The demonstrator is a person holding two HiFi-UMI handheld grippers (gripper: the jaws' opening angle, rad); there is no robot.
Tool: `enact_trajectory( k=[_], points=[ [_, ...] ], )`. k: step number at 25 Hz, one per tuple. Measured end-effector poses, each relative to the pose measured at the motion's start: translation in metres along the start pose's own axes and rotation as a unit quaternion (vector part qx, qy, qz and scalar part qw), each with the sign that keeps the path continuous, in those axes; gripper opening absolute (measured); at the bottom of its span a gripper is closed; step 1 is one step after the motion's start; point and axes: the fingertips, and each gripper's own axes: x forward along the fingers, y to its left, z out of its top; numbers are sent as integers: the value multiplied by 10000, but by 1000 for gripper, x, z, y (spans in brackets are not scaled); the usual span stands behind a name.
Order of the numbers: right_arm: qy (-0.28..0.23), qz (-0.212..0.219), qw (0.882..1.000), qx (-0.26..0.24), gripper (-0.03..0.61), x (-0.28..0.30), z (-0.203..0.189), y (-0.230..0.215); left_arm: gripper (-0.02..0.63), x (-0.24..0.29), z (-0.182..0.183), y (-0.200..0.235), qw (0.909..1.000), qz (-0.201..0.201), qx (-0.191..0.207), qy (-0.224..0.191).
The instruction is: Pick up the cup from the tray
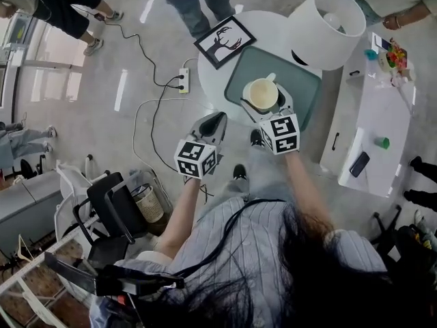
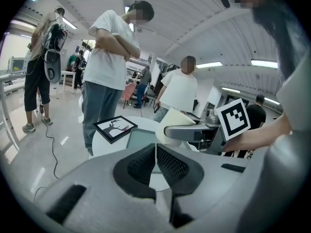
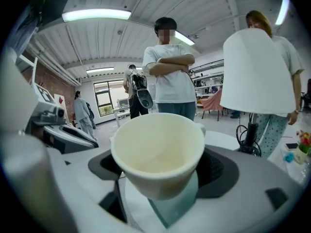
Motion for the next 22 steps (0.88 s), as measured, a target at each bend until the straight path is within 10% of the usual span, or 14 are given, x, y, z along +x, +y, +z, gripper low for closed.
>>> enact_trajectory(
  k=[22],
  points=[
    [-504, -295, 9983, 85, 408, -125, 23, 114, 15, -120, -36, -42, 9986, -65, 82, -521]
  ],
)
